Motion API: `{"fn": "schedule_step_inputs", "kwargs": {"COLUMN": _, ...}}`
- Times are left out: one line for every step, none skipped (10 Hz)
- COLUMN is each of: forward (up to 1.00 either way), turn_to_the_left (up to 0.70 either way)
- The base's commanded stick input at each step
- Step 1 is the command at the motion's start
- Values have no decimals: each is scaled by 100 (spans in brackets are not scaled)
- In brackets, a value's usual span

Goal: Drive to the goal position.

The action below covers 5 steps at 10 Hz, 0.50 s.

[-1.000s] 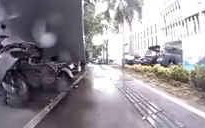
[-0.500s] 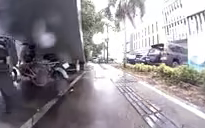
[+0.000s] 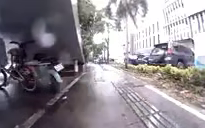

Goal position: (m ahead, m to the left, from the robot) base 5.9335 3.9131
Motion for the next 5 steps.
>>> {"fn": "schedule_step_inputs", "kwargs": {"forward": 70, "turn_to_the_left": 14}}
{"fn": "schedule_step_inputs", "kwargs": {"forward": 70, "turn_to_the_left": 14}}
{"fn": "schedule_step_inputs", "kwargs": {"forward": 70, "turn_to_the_left": 8}}
{"fn": "schedule_step_inputs", "kwargs": {"forward": 70, "turn_to_the_left": 0}}
{"fn": "schedule_step_inputs", "kwargs": {"forward": 70, "turn_to_the_left": 0}}
